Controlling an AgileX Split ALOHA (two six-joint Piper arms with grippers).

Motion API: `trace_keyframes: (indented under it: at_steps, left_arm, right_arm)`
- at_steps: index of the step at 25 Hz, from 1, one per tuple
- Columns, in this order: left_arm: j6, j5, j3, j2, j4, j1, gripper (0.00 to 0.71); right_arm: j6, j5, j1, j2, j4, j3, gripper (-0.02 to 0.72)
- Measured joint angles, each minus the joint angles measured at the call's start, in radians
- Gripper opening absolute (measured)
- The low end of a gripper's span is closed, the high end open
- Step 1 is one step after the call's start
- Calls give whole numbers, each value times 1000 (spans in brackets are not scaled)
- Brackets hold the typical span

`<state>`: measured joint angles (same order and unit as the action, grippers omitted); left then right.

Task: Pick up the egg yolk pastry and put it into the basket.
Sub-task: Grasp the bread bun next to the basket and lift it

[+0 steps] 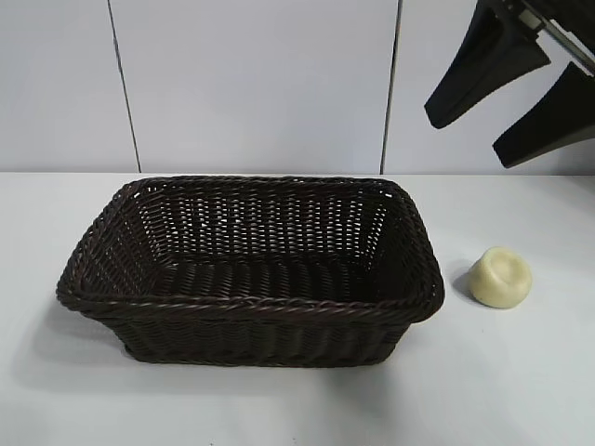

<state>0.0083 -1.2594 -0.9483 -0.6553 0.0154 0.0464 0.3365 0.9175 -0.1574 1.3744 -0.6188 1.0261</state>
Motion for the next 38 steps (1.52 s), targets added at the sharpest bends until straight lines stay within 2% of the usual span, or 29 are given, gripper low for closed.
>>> trace_keyframes:
  at_steps: [8, 12, 16, 26, 29, 34, 38]
  left_arm:
    - [0, 4, 320, 298, 0, 0, 571]
    - [0, 102, 449, 351, 0, 0, 571]
    - [0, 136, 464, 351, 0, 0, 571]
    - [0, 140, 465, 364, 0, 0, 571]
    - [0, 141, 465, 424, 0, 0, 571]
    - [0, 139, 465, 635, 0, 0, 571]
    - [0, 130, 461, 667, 0, 0, 571]
  right_arm:
    - [0, 0, 0, 0, 0, 0, 519]
    - [0, 0, 0, 0, 0, 0, 519]
    - [0, 0, 0, 0, 0, 0, 519]
    - [0, -23, 0, 0, 0, 0, 519]
    - [0, -27, 0, 0, -1, 0, 519]
    - [0, -26, 0, 0, -1, 0, 519]
    - [-30, -26, 0, 0, 13, 1, 519]
